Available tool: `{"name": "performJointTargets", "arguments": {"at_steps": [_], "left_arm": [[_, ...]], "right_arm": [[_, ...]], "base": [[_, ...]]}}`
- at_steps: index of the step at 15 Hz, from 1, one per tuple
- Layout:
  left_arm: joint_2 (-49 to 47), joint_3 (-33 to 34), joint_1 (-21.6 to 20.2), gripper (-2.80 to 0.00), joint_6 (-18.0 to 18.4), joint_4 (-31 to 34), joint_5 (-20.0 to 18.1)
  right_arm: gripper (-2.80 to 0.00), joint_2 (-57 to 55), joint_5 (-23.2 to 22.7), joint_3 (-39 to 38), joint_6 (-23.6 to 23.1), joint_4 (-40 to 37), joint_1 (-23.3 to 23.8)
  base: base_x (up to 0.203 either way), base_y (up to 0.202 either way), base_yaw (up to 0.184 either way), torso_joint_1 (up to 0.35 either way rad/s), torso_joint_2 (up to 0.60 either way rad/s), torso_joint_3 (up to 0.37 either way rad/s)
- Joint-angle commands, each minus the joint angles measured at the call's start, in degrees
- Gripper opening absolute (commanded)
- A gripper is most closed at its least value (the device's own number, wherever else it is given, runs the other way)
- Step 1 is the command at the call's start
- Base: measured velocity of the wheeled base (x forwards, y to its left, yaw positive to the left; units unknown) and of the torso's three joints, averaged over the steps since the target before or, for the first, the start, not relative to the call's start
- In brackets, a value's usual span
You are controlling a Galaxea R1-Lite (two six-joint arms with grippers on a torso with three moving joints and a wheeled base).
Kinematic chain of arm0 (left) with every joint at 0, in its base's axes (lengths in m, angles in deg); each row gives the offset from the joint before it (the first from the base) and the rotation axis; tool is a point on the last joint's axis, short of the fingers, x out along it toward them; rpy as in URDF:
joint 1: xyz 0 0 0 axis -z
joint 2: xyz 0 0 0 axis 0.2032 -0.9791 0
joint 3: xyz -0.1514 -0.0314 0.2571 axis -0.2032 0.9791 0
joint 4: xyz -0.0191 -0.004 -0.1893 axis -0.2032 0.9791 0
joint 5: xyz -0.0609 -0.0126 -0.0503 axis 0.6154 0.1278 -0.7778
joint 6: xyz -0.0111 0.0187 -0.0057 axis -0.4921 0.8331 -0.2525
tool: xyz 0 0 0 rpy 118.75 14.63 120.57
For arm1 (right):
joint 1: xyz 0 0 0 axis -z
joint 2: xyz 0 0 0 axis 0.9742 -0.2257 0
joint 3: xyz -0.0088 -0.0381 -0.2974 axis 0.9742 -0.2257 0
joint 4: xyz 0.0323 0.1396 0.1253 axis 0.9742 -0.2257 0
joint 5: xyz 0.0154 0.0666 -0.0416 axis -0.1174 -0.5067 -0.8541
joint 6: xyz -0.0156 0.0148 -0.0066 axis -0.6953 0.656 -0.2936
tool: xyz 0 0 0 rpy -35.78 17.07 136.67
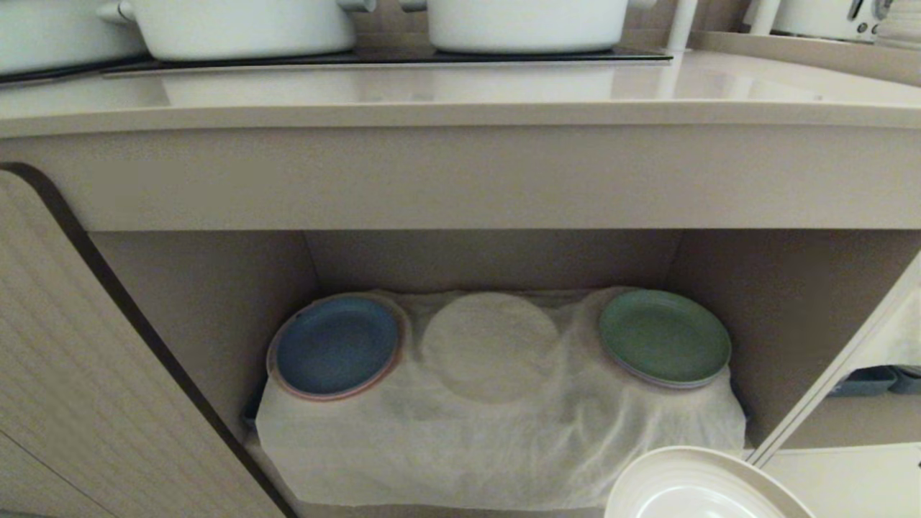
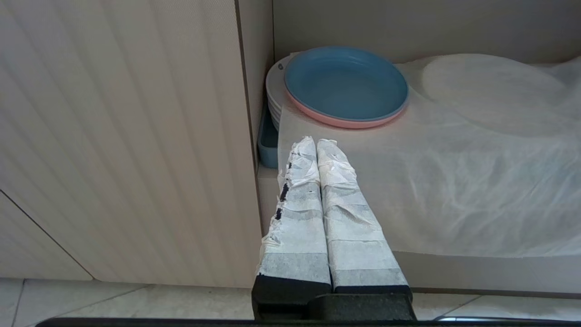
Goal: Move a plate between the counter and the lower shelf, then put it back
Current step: Put the plate in the cupboard
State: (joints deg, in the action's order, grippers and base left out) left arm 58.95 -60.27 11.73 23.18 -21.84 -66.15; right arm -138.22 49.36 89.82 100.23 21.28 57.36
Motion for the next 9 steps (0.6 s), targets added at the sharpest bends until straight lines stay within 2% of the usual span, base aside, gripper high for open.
{"name": "performJointTargets", "arguments": {"at_steps": [1,9], "left_arm": [[0.02,0.00,0.00,-2.80,-0.01,-0.06,0.02],[0.02,0.00,0.00,-2.80,-0.01,0.02,0.02]], "right_arm": [[-2.80,0.00,-0.05,-0.06,0.21,-0.18,-0.01],[-2.80,0.00,0.10,-0.06,0.13,0.52,-0.01]], "base": [[0.000,0.000,0.000,0.000,0.00,0.000],[0.000,0.000,0.000,0.000,0.00,0.000]]}}
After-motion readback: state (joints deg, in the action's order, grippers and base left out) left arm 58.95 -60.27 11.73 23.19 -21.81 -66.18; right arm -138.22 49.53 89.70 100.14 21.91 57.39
